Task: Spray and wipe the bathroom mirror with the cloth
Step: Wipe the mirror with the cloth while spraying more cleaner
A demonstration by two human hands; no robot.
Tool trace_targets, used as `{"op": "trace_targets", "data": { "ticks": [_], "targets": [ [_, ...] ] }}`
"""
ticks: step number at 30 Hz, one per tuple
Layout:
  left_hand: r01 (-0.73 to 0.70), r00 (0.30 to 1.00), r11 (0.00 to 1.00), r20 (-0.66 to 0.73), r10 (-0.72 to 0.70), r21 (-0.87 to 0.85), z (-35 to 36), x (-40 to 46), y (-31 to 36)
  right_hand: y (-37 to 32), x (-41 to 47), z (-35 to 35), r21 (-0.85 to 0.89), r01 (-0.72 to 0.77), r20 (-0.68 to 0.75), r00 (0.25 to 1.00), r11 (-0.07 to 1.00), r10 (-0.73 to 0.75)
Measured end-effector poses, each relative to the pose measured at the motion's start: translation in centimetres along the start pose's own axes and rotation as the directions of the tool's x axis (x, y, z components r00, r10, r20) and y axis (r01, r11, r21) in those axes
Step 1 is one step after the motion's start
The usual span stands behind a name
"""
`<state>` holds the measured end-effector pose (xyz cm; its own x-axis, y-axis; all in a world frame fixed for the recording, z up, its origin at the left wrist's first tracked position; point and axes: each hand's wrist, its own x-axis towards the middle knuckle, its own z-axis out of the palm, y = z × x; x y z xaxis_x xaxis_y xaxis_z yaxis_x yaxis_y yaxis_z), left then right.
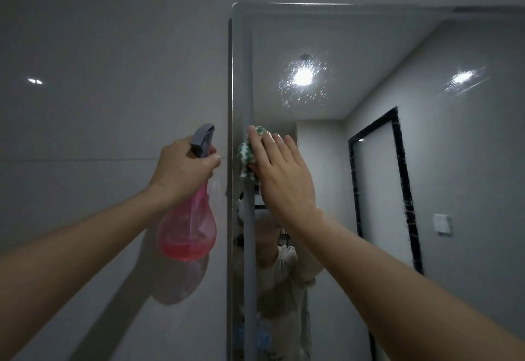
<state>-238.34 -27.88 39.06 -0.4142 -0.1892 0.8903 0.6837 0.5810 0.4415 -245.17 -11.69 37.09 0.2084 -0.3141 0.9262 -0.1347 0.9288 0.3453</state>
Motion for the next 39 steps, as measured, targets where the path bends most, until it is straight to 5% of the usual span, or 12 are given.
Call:
{"op": "trace_targets", "data": {
  "ticks": [8,13,28,39],
  "targets": [
    [0.017,1.0,1.0,-0.008,-0.017,0.005,-0.4,-0.5,-0.6,-0.6,-1.8,0.1,-0.165,0.02,-0.09,0.995,0.986,-0.035],
    [-0.007,1.0,0.998,-0.014,0.008,0.056,-0.8,-0.6,-0.5,-0.9,-1.7,-0.4,-0.124,0.021,-0.105,0.994,0.992,-0.034],
    [-0.041,0.998,0.995,-0.04,0.045,0.09,-1.8,-1.1,0.0,-1.4,-3.2,-3.3,0.021,-0.082,0.38,0.922,0.996,0.068],
    [0.036,0.998,0.998,-0.047,-0.034,0.052,-2.3,-3.6,-0.9,-2.9,-0.6,-5.2,0.072,-0.238,0.524,0.835,0.969,0.166]
  ]
}}
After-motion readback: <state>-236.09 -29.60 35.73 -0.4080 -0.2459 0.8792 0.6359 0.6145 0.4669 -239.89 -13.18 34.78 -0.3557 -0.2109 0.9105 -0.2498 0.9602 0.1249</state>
